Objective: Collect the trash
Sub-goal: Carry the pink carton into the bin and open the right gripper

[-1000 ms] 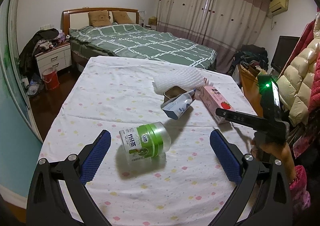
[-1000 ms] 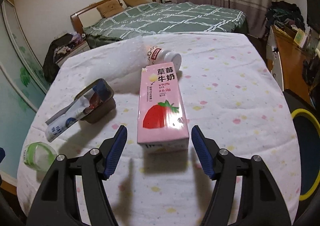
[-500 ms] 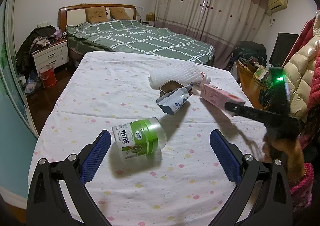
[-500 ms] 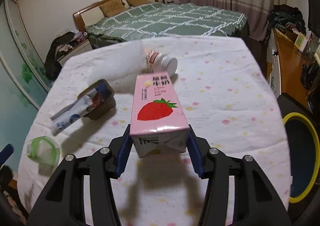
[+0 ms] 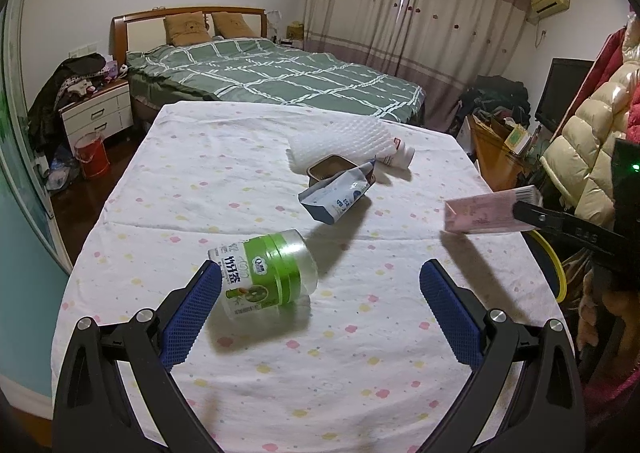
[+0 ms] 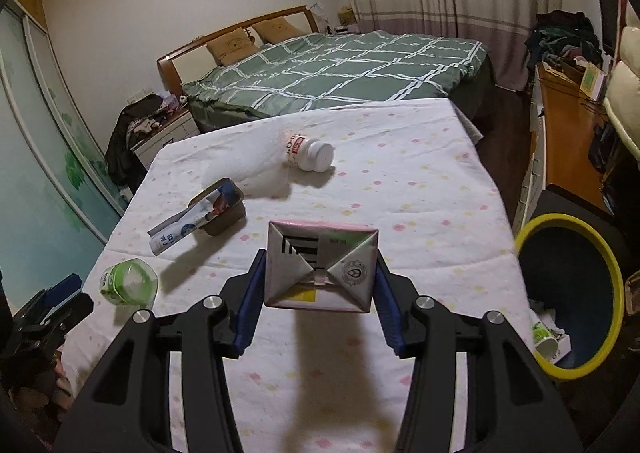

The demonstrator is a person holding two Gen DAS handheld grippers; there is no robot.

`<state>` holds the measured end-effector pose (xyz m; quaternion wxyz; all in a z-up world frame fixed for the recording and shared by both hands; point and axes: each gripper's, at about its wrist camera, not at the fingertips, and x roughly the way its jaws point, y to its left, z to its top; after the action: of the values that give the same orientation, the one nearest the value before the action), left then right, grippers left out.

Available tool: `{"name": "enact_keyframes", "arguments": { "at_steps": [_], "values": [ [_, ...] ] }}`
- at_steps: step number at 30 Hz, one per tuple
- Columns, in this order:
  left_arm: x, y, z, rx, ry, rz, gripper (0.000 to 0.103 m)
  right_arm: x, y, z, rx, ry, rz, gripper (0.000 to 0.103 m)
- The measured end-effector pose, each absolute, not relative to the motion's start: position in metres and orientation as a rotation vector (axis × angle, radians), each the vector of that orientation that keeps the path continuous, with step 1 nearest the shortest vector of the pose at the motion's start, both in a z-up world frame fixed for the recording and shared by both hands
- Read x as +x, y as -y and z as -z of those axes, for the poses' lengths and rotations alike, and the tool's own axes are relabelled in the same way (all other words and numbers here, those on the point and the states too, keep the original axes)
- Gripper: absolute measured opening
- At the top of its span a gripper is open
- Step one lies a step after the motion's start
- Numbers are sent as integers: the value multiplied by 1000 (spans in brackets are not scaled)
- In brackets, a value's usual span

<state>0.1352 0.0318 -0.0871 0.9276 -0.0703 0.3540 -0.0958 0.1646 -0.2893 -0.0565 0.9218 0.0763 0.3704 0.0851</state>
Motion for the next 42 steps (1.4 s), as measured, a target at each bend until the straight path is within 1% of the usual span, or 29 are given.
{"name": "enact_keyframes", "arguments": {
  "at_steps": [11,18,21,25,34,35,36,37,42],
  "values": [
    [140,-35,92,-159,-739,146,98,141,352,39,204,-697,-67,47],
    [140,-27,97,-136,-744,124,98,132,421,31,263,-634,89,47],
    [140,-27,100,-129,-748,112,98,137,452,42,272,-646,196,48],
    [142,-32,110,-129,-771,98,98,148,489,73,292,-702,302,48],
    [145,-40,121,-149,-799,98,98,167,526,127,330,-817,387,49],
    [146,-40,121,-149,-800,100,98,167,527,129,335,-821,388,50],
    [147,-41,123,-151,-804,102,98,166,527,130,337,-822,390,54],
    [148,-42,123,-154,-807,104,98,164,527,131,336,-821,392,56],
    [155,-48,129,-162,-818,108,98,160,522,129,335,-814,383,57]
  ]
}}
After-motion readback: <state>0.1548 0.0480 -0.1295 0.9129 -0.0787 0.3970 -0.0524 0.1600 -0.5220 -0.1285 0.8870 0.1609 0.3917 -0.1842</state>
